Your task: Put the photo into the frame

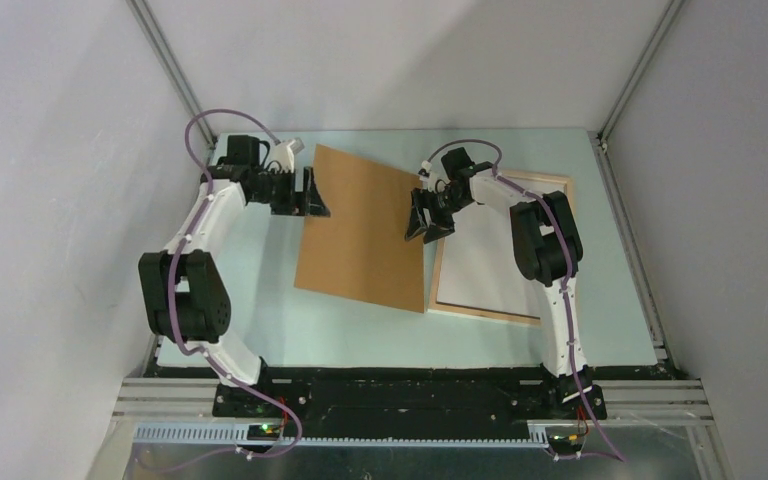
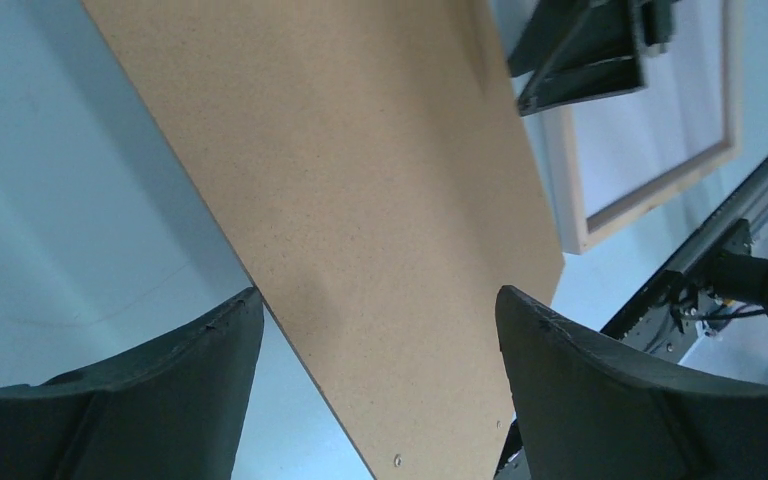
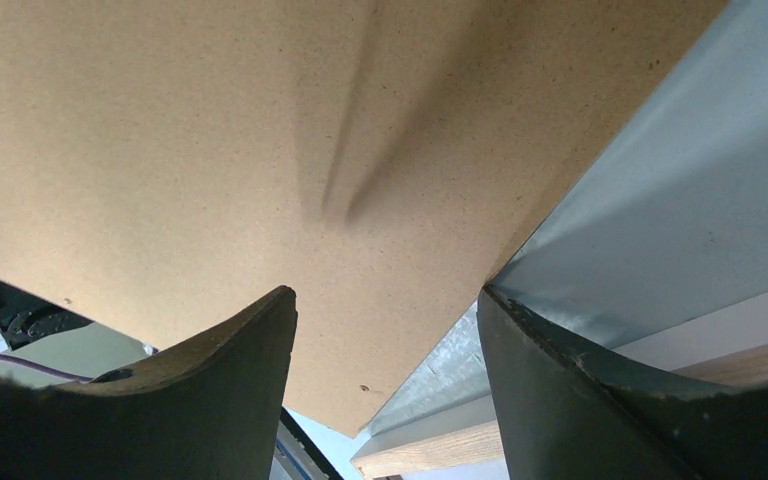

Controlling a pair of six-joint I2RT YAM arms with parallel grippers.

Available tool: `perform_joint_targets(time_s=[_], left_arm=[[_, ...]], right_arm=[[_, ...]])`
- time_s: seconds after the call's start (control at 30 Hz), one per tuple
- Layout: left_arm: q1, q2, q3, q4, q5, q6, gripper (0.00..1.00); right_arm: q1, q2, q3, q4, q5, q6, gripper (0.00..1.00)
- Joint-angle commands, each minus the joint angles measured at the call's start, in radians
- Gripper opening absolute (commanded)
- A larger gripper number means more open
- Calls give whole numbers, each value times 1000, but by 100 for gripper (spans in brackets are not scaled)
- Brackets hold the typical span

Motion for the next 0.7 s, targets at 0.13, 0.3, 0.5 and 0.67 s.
perform_joint_targets(time_s=[0.13,0.3,0.5,0.67], left_arm=[[-106,-23,-12,-13,436,6,86],[-139,-28,13,-14,419,-13,86],[-150,-55,12,-14,437,-17,86],[-162,-75,9,-14,446,-25,86]], right_arm=[[77,63,-5,78,-199,-27,70],[74,61,-18,84,-253,-50,70],[67,57,-63,129,-313,-82,70],[48,67,-99,164,-358,-88,69]])
